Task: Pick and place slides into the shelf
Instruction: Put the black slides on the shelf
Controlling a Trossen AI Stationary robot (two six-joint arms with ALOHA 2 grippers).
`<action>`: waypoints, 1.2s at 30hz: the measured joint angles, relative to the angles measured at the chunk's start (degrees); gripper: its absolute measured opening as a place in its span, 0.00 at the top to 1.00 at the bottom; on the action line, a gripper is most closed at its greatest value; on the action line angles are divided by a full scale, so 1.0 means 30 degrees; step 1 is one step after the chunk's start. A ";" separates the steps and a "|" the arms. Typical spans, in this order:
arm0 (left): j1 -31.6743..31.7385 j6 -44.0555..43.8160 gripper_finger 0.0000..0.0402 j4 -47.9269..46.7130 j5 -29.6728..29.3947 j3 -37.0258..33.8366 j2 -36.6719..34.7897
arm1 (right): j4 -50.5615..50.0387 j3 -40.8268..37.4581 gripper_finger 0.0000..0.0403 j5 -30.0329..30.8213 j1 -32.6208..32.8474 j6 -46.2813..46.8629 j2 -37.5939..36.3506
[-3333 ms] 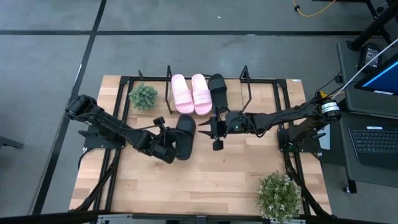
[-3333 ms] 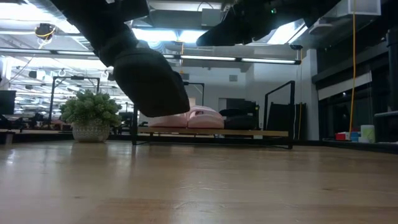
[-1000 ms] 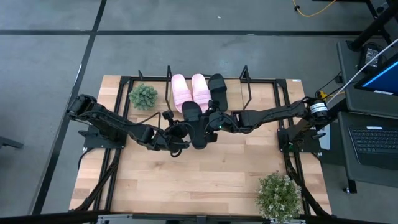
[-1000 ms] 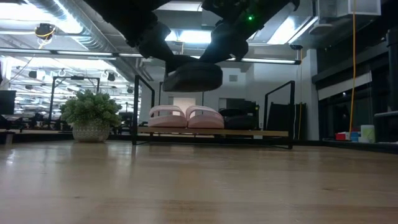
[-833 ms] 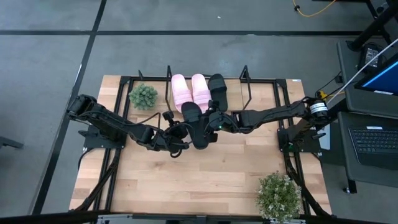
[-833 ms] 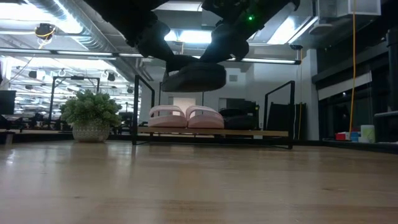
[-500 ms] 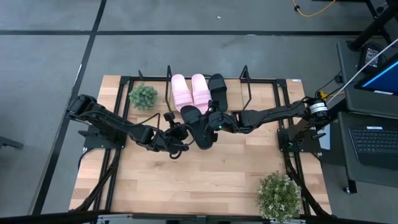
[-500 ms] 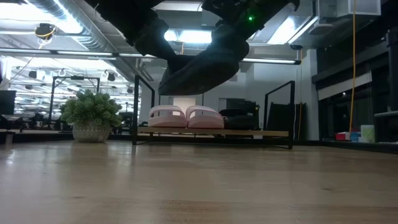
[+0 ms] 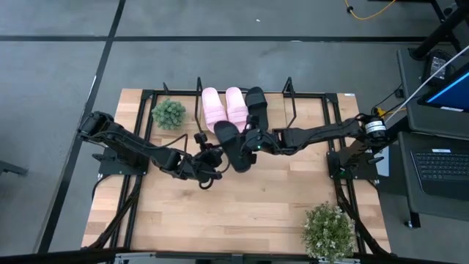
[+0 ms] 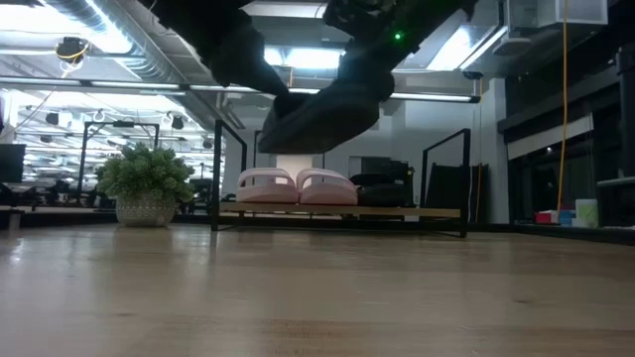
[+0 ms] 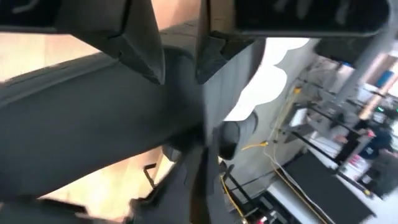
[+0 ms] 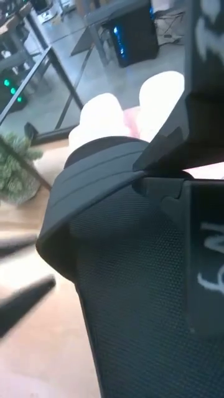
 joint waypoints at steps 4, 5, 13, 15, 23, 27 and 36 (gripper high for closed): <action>-0.0172 0.1161 0.74 -0.0102 -0.0186 0.0000 -0.0235 | -0.0365 0.0000 0.97 -0.0114 0.0030 -0.0027 -0.0060; -0.0225 0.1322 0.73 -0.0029 -0.0220 0.0000 -0.0411 | -0.0393 0.0000 0.97 0.0123 0.0012 -0.0049 -0.0076; -0.0715 0.0617 0.76 -0.1717 -0.0374 -0.0005 -0.2344 | -0.3352 0.1644 0.97 0.3701 0.0032 -0.0927 -0.0226; -0.0786 -0.0163 0.80 -0.2671 -0.0374 -0.0076 -0.2732 | -0.4084 0.2159 0.97 0.3806 0.0026 -0.0924 -0.0226; -0.0780 -0.2750 0.99 -0.5789 -0.0350 -0.0080 -0.3616 | -0.6990 0.3899 0.97 0.5549 -0.0832 -0.1354 -0.0421; -0.0780 -0.2887 0.99 -0.6717 -0.0116 -0.0123 -0.3821 | -0.8443 0.4182 0.97 0.5577 -0.1807 -0.0415 -0.1236; -0.0765 -0.4738 1.00 -0.6652 0.0307 -0.1937 -0.4985 | -1.0564 0.4218 0.97 0.5589 -0.4106 0.0651 -0.3375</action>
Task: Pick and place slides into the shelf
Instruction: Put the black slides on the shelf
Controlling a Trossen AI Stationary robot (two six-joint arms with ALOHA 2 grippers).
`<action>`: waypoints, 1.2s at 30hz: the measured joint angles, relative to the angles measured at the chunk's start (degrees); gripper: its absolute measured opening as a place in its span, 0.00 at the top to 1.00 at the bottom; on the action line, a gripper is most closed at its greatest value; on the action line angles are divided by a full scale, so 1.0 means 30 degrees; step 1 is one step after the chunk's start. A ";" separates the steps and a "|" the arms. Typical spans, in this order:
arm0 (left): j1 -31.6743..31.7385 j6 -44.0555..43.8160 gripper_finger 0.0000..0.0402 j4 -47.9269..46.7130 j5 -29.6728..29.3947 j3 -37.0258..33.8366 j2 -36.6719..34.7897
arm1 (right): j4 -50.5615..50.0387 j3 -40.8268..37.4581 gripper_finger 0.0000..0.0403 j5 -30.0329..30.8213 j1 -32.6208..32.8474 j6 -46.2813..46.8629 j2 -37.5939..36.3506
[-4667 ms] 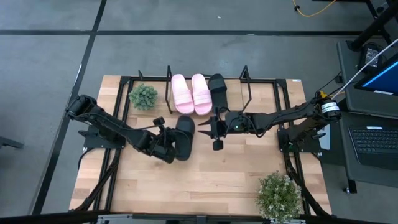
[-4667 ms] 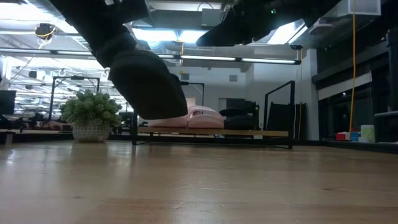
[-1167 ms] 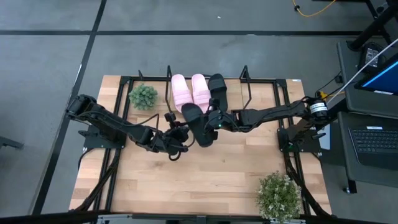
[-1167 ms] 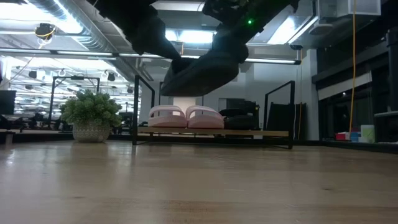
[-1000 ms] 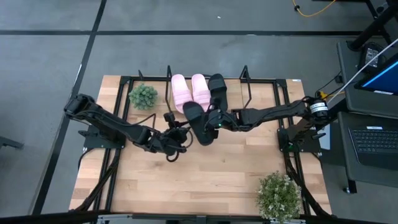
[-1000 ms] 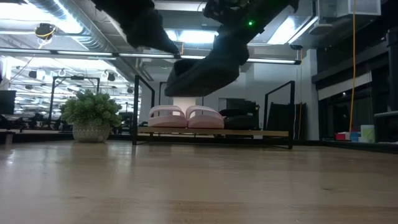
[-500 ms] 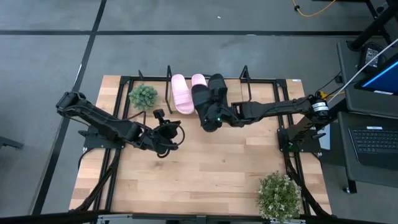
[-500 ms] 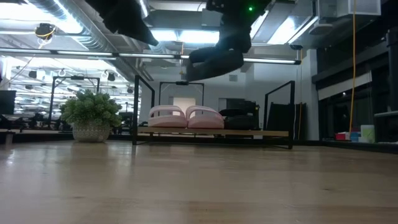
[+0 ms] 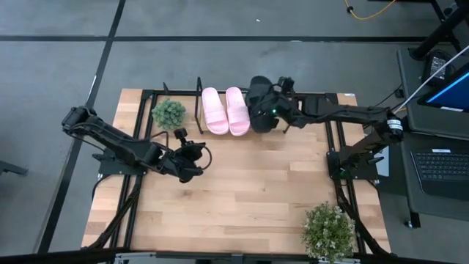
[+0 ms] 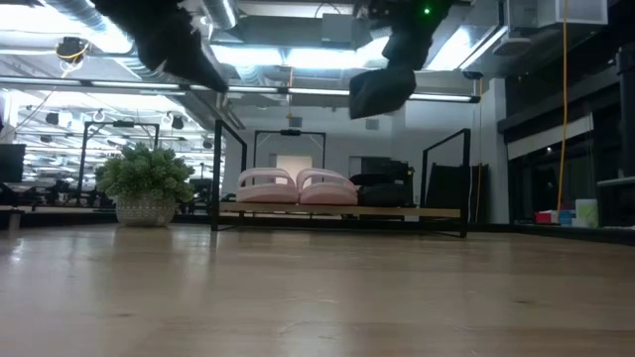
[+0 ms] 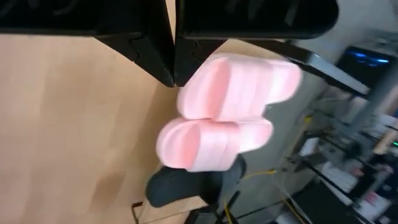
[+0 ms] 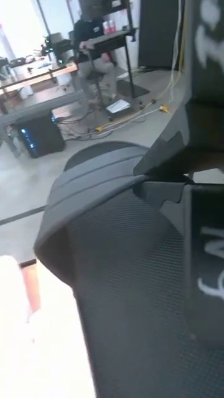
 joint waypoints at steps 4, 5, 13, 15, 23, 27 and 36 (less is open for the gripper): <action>-0.0029 0.0536 1.00 0.2443 0.1694 -0.1827 -0.1419 | -0.0557 -0.0007 0.97 -0.0062 -0.0742 -0.0030 -0.0026; -0.0001 0.0876 1.00 0.3165 0.2366 -0.2253 -0.1818 | -0.0785 -0.0007 0.97 -0.0061 -0.0925 -0.0022 -0.0005; 0.0537 0.3087 1.00 0.8246 0.6093 -0.5582 -0.4932 | -0.1597 -0.0022 0.97 -0.0058 -0.2392 -0.0029 0.0148; 0.0727 0.3080 1.00 0.8556 0.6651 -0.6172 -0.5433 | -0.2245 -0.0022 0.97 -0.0077 -0.2701 -0.0080 0.0148; 0.0991 0.3040 1.00 0.9392 0.7231 -0.7133 -0.5776 | -0.3446 -0.0029 0.97 -0.1037 -0.3605 -0.0564 0.0148; 0.0940 0.3128 1.00 0.9387 0.7238 -0.7140 -0.5776 | -0.3850 -0.0075 0.97 -0.1626 -0.3665 -0.0212 0.0148; 0.0940 0.3145 1.00 0.9390 0.7238 -0.7140 -0.5776 | -0.1277 -0.3544 0.97 -0.0902 -0.3687 -0.0525 0.0177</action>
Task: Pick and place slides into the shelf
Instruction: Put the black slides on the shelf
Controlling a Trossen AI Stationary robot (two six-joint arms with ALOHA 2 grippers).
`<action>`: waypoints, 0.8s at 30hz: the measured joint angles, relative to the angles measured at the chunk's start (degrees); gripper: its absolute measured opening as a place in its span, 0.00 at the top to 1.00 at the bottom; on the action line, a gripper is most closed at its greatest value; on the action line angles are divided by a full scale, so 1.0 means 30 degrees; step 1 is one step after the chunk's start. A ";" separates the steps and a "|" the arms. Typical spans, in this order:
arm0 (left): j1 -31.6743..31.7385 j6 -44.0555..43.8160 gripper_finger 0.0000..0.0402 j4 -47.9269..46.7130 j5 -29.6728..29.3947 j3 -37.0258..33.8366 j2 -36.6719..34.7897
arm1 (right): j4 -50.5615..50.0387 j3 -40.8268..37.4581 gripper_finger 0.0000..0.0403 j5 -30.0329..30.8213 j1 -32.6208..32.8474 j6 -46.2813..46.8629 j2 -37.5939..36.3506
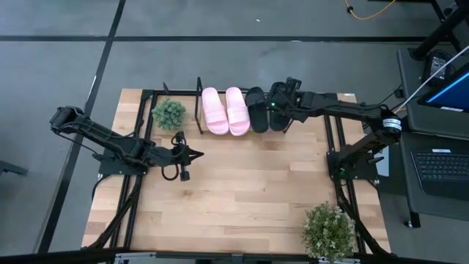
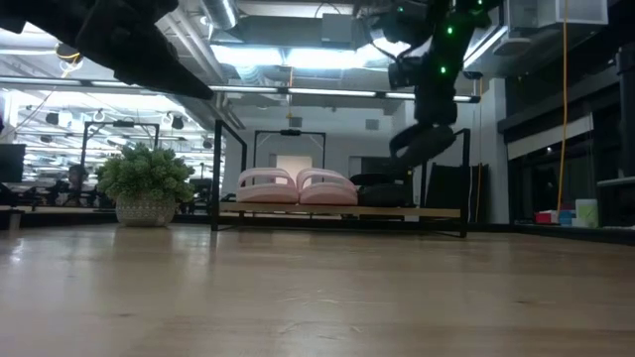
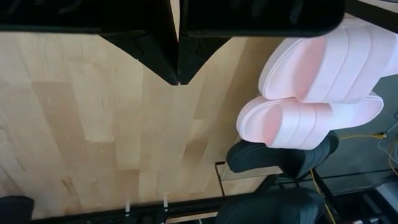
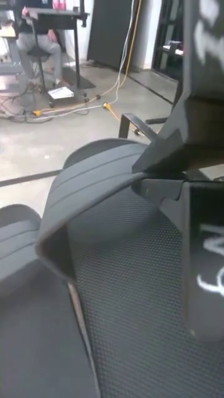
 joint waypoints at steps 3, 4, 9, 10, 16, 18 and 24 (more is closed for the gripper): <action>0.0000 0.0000 1.00 0.0120 0.0000 -0.0007 0.0000 | 0.1087 -0.0595 0.97 0.0162 -0.0173 -0.0511 -0.0015; 0.0000 0.0000 1.00 0.0147 0.0000 -0.0007 0.0000 | 0.1396 -0.0728 0.97 0.0167 -0.0182 -0.0659 -0.0015; 0.0000 -0.0015 1.00 0.0281 0.0000 -0.0015 0.0000 | 0.2048 -0.0856 0.97 0.0184 -0.0197 -0.1138 -0.0036; 0.0000 -0.0015 1.00 0.0282 0.0000 -0.0015 0.0000 | 0.2011 -0.0856 0.97 0.0172 -0.0197 -0.1150 -0.0036; 0.0000 -0.0022 1.00 0.0278 0.0000 -0.0015 0.0000 | 0.1993 -0.0856 0.97 0.0173 -0.0197 -0.1123 -0.0036; 0.0000 -0.0027 1.00 0.0278 0.0000 -0.0015 0.0007 | 0.1994 -0.0856 0.97 0.0159 -0.0197 -0.1050 -0.0036; -0.0007 -0.0036 1.00 0.0272 0.0000 -0.0015 0.0007 | 0.1989 -0.0856 0.97 -0.0472 -0.0270 -0.0987 -0.0036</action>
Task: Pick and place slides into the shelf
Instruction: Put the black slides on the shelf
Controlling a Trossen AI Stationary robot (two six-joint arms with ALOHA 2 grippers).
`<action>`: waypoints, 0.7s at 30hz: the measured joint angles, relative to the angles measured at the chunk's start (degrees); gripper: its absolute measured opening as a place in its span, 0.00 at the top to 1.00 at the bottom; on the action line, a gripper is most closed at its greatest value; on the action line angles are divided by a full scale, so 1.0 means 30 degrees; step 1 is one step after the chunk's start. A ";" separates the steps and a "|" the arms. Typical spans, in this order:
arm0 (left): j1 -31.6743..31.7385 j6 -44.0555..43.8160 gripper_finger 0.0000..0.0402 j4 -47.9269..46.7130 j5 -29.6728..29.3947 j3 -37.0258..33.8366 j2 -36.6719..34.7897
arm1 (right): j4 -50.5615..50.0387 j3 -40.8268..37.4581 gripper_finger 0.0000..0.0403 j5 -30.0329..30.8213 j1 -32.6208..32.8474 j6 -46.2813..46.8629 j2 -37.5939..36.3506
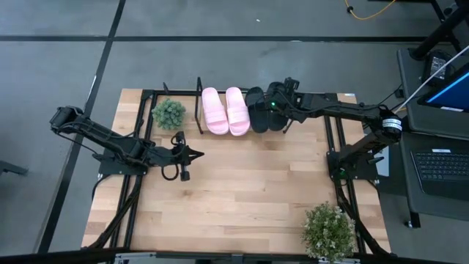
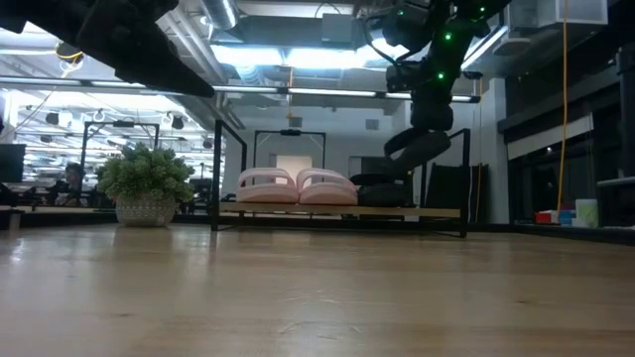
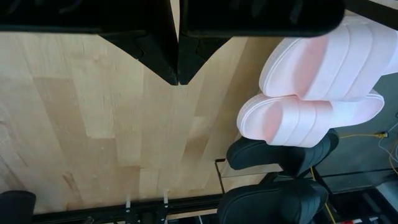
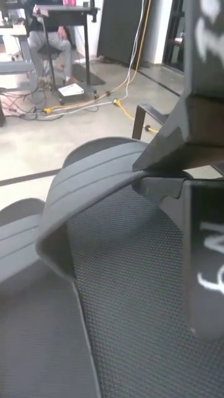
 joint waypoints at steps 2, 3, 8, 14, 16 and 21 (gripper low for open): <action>0.0000 0.0006 1.00 -0.0001 0.0000 0.0000 0.0000 | 0.0000 0.0000 0.97 -0.0059 -0.0006 0.0154 0.0000; 0.0000 0.0015 1.00 0.0000 0.0000 0.0000 0.0000 | 0.0000 0.0000 0.97 -0.0066 -0.0033 0.0311 0.0000; 0.0000 0.0022 1.00 -0.0001 0.0179 0.0000 0.0000 | -0.0190 0.0000 0.97 -0.0044 -0.0189 0.0509 0.0115; 0.0000 0.0029 1.00 -0.0008 0.0233 0.0000 0.0007 | -0.0309 -0.0015 0.97 -0.0062 -0.0211 0.0584 0.0718; 0.0000 0.0029 1.00 -0.0022 0.0233 0.0000 0.0007 | -0.0283 -0.0015 0.97 -0.0075 -0.0211 0.0543 0.0934; 0.0000 0.0029 1.00 -0.0033 0.0233 0.0000 0.0007 | -0.0284 -0.0015 0.97 -0.0052 -0.0384 0.0534 0.1400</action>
